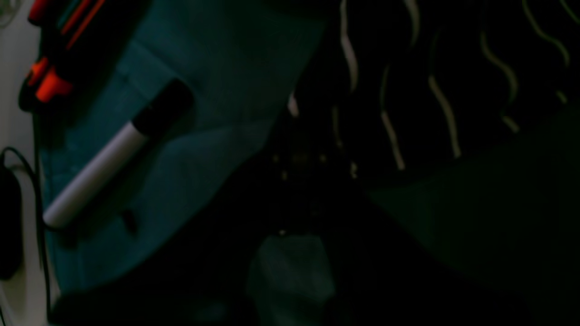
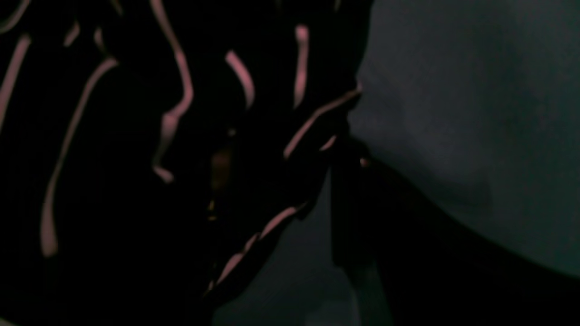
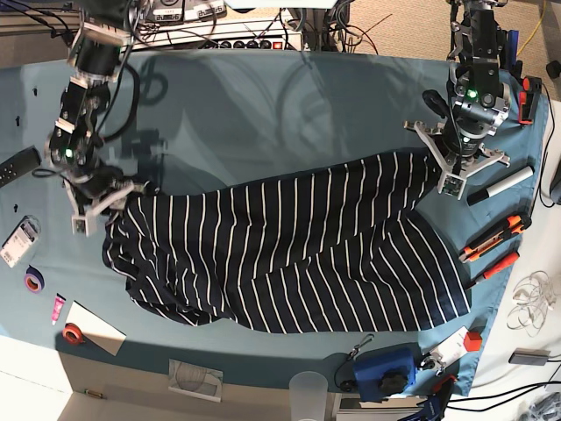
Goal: Layout the t-shirt on the table in an organized manner, then fold the t-shirt properly
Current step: 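Move both grippers back to the shirt edges to regrasp, then lift the shirt edge with both grippers and swing it up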
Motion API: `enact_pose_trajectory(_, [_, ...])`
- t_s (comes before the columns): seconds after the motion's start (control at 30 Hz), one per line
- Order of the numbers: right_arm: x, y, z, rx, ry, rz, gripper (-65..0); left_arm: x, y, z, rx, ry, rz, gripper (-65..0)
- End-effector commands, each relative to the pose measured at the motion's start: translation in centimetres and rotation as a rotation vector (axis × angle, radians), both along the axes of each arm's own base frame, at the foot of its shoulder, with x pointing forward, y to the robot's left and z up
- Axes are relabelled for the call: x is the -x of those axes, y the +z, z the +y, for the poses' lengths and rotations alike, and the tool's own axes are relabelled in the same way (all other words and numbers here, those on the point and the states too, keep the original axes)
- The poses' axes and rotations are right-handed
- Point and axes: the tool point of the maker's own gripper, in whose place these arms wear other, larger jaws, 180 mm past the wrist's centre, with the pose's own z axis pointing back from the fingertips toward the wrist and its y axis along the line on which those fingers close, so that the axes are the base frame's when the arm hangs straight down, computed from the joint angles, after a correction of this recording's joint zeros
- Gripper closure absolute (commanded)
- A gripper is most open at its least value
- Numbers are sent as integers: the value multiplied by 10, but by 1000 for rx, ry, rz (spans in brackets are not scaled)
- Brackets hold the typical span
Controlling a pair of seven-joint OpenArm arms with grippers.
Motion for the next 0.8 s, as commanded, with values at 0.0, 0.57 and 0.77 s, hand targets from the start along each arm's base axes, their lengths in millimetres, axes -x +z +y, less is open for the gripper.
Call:
enact_pose_trajectory(0.0, [3,-2,-6,21,-6,67,-204,-5,8,3,-14,1,-26,0])
enact_pose_trajectory(0.57, [-27,180,14,-63,144,-421,0,-5,108,-33,94,-39,-243,0])
enact_pose_trajectory(0.77, [-4,211,0,-204,174,-557,0,11,116,-20,69,-5,-254,0])
